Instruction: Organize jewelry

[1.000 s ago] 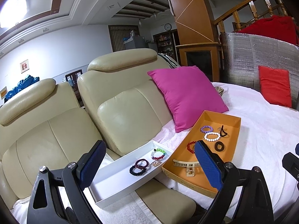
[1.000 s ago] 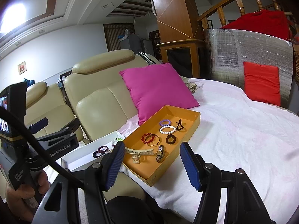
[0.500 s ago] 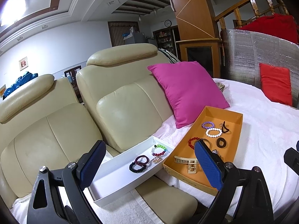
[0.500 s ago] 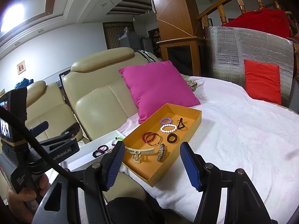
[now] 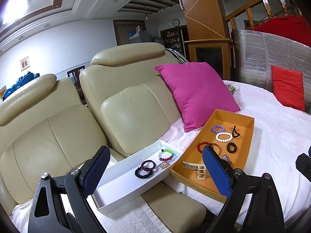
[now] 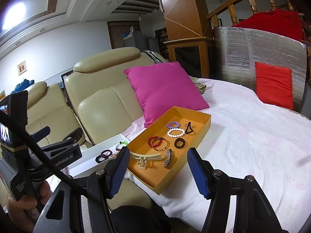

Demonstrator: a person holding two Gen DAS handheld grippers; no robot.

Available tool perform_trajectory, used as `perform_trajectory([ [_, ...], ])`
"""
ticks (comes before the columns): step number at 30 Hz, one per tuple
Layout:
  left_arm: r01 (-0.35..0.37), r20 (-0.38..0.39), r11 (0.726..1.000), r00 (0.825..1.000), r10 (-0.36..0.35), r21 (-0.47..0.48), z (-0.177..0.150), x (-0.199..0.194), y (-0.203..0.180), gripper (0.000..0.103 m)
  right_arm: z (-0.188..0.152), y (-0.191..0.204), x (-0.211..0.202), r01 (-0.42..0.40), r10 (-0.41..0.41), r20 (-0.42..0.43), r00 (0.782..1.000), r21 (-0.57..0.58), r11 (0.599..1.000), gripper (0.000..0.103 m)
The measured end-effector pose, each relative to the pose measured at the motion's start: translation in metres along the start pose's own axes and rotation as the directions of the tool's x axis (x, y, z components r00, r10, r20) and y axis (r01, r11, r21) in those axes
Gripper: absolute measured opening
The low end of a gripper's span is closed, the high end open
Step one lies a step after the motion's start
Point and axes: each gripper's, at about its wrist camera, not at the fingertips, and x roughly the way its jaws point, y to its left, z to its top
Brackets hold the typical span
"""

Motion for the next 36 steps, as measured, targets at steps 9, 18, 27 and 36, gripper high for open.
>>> perform_trajectory([
  [9,-0.008,-0.004,1.000,1.000,0.008,-0.003,0.000,0.004,0.002,0.096,0.001,0.001,0.002,-0.001,0.001,-0.004,1.000,-0.004,1.000,0.065],
  [18,-0.013,-0.010,1.000,1.000,0.013,-0.007,-0.001,0.008,0.005,0.096,0.002,0.006,0.010,0.000,0.000,-0.007,1.000,-0.023,1.000,0.065],
  [27,-0.002,-0.011,1.000,1.000,0.001,-0.017,-0.003,0.013,0.007,0.096,0.003,0.008,0.018,0.001,-0.001,-0.012,1.000,-0.026,1.000,0.065],
  [36,0.007,-0.031,1.000,0.999,-0.008,-0.026,-0.005,0.025,0.005,0.096,0.006,0.007,0.032,0.004,-0.004,-0.014,1.000,-0.034,0.999,0.065],
])
